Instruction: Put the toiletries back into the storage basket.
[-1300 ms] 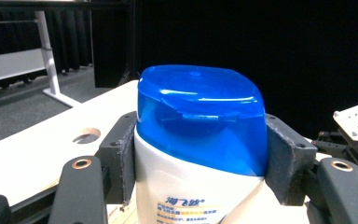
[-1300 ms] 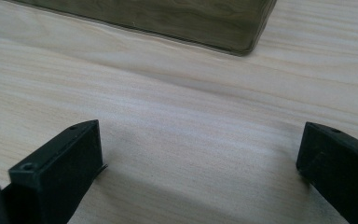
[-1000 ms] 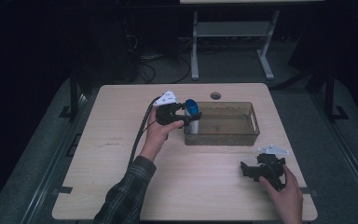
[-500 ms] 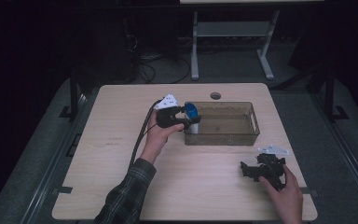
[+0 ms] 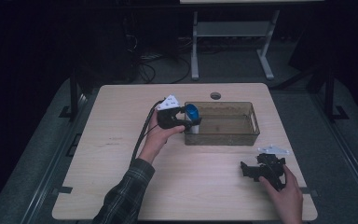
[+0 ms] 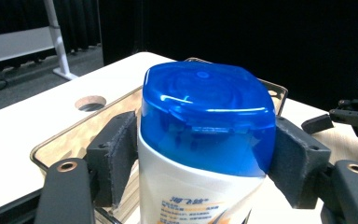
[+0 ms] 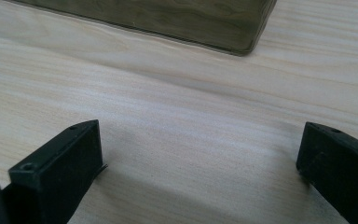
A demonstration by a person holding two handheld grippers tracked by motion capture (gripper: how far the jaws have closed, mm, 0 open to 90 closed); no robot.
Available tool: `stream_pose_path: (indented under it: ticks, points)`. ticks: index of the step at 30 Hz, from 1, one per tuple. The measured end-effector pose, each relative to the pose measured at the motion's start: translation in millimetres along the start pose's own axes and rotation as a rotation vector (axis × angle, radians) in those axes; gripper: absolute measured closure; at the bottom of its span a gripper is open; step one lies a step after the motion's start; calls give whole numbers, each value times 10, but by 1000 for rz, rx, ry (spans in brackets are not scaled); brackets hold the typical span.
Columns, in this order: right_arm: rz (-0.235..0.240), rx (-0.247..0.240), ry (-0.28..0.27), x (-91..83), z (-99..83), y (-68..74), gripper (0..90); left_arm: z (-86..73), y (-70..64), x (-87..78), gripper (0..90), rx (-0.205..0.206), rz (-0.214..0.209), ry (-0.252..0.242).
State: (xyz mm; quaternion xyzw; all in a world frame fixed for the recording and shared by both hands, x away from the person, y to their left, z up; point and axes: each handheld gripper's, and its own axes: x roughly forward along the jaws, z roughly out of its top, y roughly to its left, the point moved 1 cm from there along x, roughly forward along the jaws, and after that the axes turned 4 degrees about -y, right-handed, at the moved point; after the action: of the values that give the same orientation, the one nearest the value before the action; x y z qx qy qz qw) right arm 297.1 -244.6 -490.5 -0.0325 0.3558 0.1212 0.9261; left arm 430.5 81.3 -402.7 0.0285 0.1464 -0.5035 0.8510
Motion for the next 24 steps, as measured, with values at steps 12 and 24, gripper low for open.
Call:
stream_pose_path:
  ticks: [12, 24]
  points:
    - [0, 0, 0, 0, 0, 0, 0, 38, -17, -150, 230, -19, -2, -10]
    - [0, 0, 0, 0, 0, 0, 0, 16, -26, -401, 224, -1, 20, -5]
